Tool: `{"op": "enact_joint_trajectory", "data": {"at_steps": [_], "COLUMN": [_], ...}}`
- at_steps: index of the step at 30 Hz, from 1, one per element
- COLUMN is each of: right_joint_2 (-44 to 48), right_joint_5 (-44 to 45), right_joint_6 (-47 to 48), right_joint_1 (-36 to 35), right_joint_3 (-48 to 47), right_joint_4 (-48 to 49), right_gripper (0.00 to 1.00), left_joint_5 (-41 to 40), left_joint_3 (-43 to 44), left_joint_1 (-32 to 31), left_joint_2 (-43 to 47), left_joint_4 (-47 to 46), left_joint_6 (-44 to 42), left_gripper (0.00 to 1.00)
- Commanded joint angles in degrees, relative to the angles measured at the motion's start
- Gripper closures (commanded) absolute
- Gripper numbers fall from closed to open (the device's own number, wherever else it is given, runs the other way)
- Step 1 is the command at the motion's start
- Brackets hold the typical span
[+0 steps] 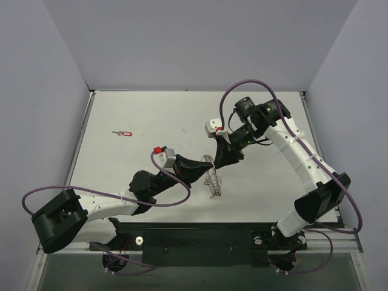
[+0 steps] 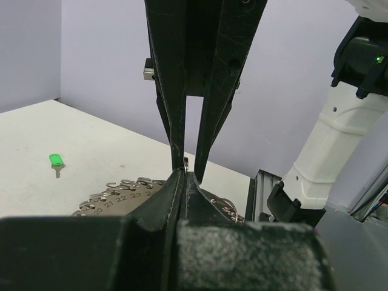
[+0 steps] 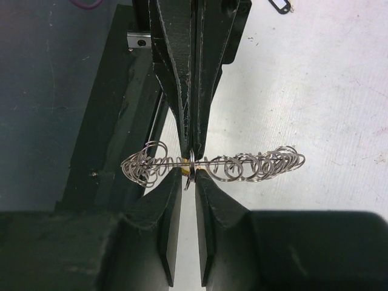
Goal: Put the keys on the keyring
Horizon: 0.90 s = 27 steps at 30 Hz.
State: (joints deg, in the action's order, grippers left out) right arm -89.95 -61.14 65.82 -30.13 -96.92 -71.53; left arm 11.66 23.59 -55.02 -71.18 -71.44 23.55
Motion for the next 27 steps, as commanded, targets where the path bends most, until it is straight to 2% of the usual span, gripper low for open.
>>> {"op": "enact_joint_trajectory", "data": {"at_steps": [1,4,5,10,13,14,15,16,17,19,20,22,27], "right_joint_2": [-0.14,-0.4,-0.4,0.65,1.71,2.06,2.24,2.59,2.68,2.59,2.24,0.92,-0.93], "right_joint_5": [-2.4,-2.05,-1.87,2.5,6.72,7.35,9.1,9.98,12.17,15.25,16.74,20.09,23.17], "right_joint_6": [0.01,-0.17,-0.25,-5.52,-10.17,-10.88,-12.2,-12.73,-12.82,-12.48,-12.21,-11.16,-9.83], "right_joint_1": [-0.72,-0.98,-1.16,-1.68,-1.77,-1.86,-1.95,-2.21,-2.39,-3.09,-3.79,-4.84,-5.82], "right_joint_3": [-1.51,-1.43,-1.51,-1.6,-1.43,-1.6,-1.51,-1.77,-1.95,-3.26,-4.23,-6.16,-7.67], "right_joint_4": [-0.98,-0.81,-0.72,1.03,2.53,2.53,2.36,2.1,1.14,-2.02,-3.26,-7.39,-12.85], "right_gripper": [0.9,0.95,1.0,1.0,1.0,1.0,1.0,1.0,1.0,1.0,1.0,1.0,1.0], "left_joint_5": [0.38,0.2,0.03,-1.46,-2.25,-2.08,-1.38,-0.86,0.37,2.13,2.49,2.84,3.72], "left_joint_3": [2.25,2.16,2.07,1.19,-0.3,-0.48,-0.91,-1.01,-0.83,0.48,2.05,3.9,8.56], "left_joint_1": [0.18,0.09,0.18,0.09,0.36,0.44,0.44,0.44,0.53,0.53,0.53,0.45,0.36], "left_joint_2": [0.16,0.16,0.25,0.77,2.44,4.19,5.07,7.52,9.11,13.51,16.57,19.74,21.17], "left_joint_4": [-21.46,-21.37,-21.37,-21.11,-17.79,-16.46,-12.45,-7.62,-3.92,7.85,17.38,27.87,41.45], "left_joint_6": [0.71,0.62,0.62,0.53,0.45,0.27,-0.52,-1.05,-2.18,-4.64,-5.87,-9.91,-17.04], "left_gripper": [1.0,1.0,1.0,1.0,0.99,0.95,0.83,0.76,0.65,0.45,0.36,0.33,0.33]}}
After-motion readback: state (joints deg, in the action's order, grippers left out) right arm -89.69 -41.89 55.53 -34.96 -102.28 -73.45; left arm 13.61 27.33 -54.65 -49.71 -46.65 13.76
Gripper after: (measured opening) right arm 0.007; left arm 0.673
